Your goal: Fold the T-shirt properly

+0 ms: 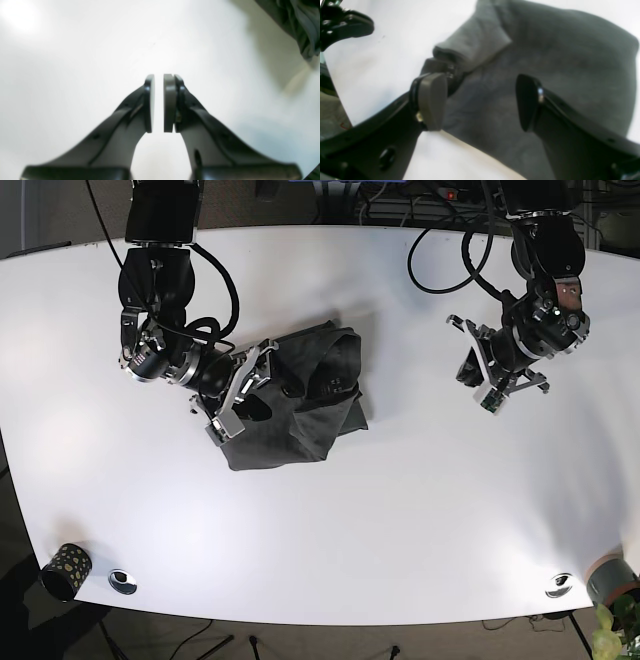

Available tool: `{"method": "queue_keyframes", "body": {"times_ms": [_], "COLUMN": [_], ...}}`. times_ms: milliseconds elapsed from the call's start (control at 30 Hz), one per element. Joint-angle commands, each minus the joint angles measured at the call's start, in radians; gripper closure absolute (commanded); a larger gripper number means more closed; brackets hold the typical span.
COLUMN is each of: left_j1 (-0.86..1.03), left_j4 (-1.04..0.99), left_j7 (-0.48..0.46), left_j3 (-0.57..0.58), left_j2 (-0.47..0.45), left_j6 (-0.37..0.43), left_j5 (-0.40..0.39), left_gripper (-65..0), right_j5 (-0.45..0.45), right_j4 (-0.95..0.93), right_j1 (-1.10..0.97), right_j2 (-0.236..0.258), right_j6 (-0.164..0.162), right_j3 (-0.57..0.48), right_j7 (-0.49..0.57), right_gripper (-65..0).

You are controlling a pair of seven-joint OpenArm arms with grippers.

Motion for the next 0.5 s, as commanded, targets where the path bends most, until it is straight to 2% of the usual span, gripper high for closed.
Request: {"method": "queue_keyframes", "body": {"times_ms": [0, 200, 267, 467], "left_j1": [-0.010, -0.010, -0.010, -0.010], "left_j4": [0.003, 0.003, 0.003, 0.003], "left_j7": [-0.018, -0.018, -0.018, -0.018], "left_j3": [0.009, 0.011, 0.016, 0.016], "left_j2": [-0.004, -0.004, -0.004, -0.010], "left_j6": [-0.001, -0.001, -0.001, -0.001], "left_j5": [-0.014, -0.015, -0.015, -0.014], "left_gripper": [-4.6, -4.6, -4.6, -4.6], "right_j5": [0.014, 0.014, 0.012, 0.012], "right_j4": [-0.008, -0.128, -0.171, -0.384], "right_j1": [0.022, 0.092, 0.134, 0.305], "right_j2": [-0.009, -0.064, -0.098, -0.150], "right_j6": [0.009, 0.009, 0.009, 0.009], "right_j3": [-0.013, -0.128, -0.158, -0.233], "right_j7": [0.025, 0.039, 0.070, 0.163], "right_gripper": [-40.1, -40.0, -40.0, -40.0]}}
